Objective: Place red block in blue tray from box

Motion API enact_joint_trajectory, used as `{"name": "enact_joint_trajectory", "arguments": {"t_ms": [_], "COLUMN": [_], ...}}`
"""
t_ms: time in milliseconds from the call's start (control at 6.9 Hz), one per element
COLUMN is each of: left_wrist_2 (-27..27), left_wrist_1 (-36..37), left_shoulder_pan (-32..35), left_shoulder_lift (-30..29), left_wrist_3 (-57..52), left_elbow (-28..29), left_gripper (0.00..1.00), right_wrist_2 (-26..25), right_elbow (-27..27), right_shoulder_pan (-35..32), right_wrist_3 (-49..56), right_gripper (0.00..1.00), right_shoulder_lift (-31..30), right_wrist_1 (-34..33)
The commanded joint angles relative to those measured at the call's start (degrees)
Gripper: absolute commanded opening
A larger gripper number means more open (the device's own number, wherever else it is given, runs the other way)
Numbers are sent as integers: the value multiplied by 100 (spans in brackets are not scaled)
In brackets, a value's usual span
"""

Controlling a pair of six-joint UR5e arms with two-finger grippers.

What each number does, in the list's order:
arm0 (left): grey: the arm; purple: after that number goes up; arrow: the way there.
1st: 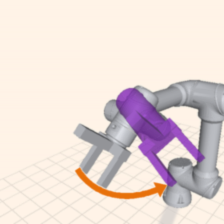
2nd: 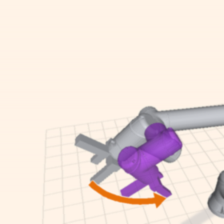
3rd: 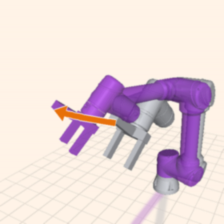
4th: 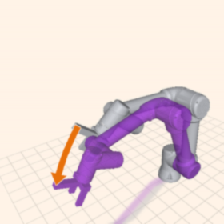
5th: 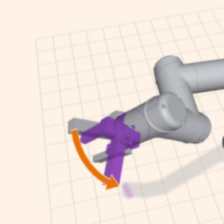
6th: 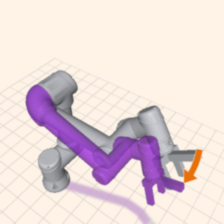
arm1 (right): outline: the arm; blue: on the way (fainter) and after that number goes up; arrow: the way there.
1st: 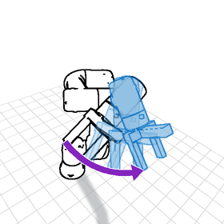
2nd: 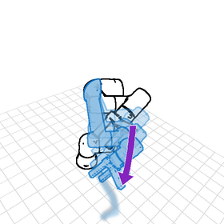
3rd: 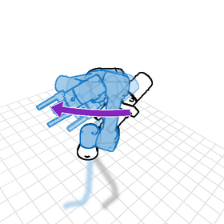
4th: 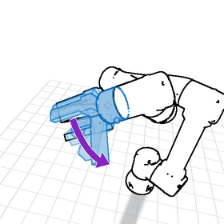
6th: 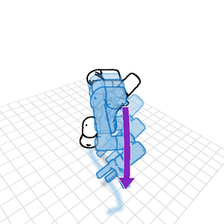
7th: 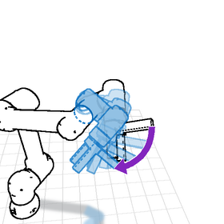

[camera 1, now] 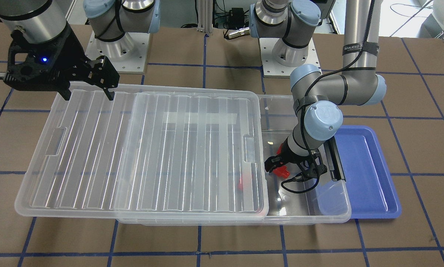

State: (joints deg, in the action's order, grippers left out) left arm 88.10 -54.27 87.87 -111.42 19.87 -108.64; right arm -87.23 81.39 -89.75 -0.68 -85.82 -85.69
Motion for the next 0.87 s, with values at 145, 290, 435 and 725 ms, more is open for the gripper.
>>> {"name": "enact_joint_trajectory", "arguments": {"t_ms": [145, 290, 435, 725], "left_wrist_2": [-3, -81, -99, -65], "left_wrist_1": [30, 30, 109, -396], "left_shoulder_pan": [2, 2, -7, 62], "left_shoulder_lift": [-214, -240, -197, 14], "left_wrist_3": [-9, -27, -105, -106], "left_elbow": [1, 1, 166, 727], "left_gripper": [47, 36, 10, 1], "right_wrist_2": [-48, -74, -75, -66], "right_elbow": [17, 34, 52, 218], "right_shoulder_pan": [-34, -34, -34, -34], "right_wrist_3": [-19, -19, -19, -19], "right_gripper": [100, 100, 100, 100], "right_shoulder_lift": [57, 39, 39, -5], "right_wrist_1": [-395, -422, -423, -440]}}
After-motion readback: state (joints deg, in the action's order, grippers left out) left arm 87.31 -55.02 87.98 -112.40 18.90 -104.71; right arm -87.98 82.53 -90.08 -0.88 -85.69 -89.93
